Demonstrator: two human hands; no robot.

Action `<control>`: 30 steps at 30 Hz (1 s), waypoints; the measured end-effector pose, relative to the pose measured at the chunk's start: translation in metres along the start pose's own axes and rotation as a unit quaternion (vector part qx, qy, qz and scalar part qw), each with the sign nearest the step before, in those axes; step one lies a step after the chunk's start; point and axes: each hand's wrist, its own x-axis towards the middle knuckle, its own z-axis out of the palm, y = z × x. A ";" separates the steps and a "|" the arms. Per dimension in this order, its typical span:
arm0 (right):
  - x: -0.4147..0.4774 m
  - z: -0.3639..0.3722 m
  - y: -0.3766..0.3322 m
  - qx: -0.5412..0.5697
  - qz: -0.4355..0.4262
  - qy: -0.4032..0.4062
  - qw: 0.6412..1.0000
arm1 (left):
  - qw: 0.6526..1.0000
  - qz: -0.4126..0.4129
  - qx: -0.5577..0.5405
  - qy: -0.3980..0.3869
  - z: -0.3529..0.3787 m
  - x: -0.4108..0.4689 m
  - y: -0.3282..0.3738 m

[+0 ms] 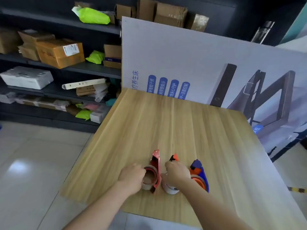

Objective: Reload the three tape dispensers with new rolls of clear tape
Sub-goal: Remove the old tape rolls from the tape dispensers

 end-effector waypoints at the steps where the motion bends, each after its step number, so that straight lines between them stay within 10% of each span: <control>1: 0.005 0.004 0.000 -0.016 0.000 -0.013 1.000 | 1.000 0.012 -0.001 -0.014 0.006 0.003 0.002; 15: 0.081 0.015 0.010 0.065 -0.012 -0.096 0.993 | 0.993 0.109 0.048 -0.028 0.044 0.062 -0.007; 30: 0.147 -0.033 0.006 0.166 0.024 -0.004 0.986 | 0.948 0.004 -0.296 0.120 -0.014 0.122 -0.060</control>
